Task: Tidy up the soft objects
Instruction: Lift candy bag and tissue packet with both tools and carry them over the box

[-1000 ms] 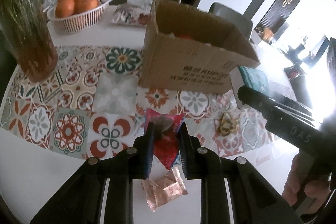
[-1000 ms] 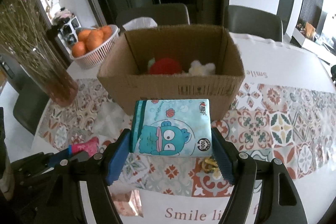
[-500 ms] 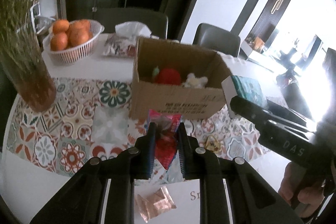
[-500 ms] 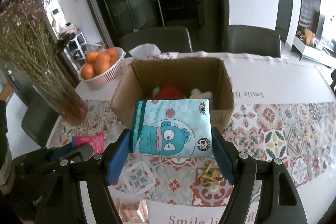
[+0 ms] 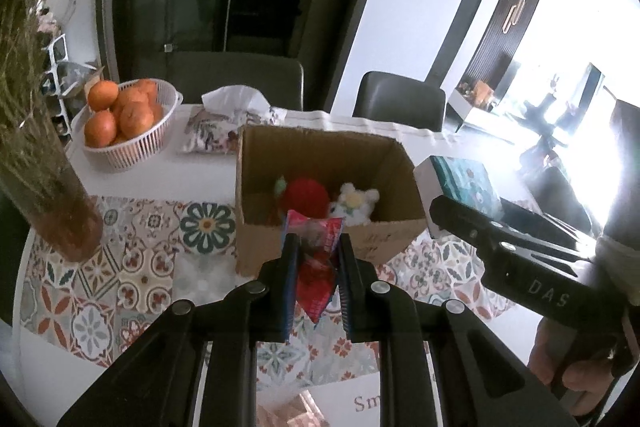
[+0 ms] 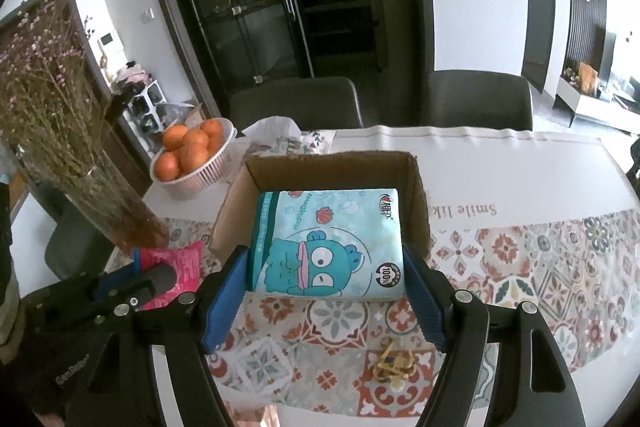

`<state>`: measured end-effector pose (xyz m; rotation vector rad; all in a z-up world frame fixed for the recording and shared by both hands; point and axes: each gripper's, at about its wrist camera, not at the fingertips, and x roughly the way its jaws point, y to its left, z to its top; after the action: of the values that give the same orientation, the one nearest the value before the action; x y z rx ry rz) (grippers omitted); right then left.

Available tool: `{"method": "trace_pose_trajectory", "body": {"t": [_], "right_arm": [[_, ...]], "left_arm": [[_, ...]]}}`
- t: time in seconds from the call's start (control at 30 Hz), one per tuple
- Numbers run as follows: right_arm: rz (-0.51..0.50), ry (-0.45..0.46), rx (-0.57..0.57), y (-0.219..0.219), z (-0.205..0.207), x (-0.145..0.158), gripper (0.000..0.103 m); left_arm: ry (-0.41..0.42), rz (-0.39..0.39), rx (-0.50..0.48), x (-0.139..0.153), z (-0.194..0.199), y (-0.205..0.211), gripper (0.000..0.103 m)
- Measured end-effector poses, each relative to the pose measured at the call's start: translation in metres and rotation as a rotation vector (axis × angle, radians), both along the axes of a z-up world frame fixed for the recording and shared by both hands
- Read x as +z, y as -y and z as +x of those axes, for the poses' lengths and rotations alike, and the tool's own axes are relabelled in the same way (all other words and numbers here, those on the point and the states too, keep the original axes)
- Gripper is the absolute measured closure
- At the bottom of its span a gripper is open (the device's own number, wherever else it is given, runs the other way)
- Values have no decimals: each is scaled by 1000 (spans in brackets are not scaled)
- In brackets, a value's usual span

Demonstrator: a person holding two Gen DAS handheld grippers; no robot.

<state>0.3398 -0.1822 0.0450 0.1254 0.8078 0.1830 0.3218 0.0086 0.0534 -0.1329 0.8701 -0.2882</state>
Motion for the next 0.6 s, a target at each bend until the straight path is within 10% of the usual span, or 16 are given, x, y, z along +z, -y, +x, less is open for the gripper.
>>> {"method": "trace_pose_trajectory", "body": {"t": [0.6], "right_arm": [[-16,-18,6,5,62,-11,28]], "left_arm": [[52,27,-15,3,61,13,85]]}}
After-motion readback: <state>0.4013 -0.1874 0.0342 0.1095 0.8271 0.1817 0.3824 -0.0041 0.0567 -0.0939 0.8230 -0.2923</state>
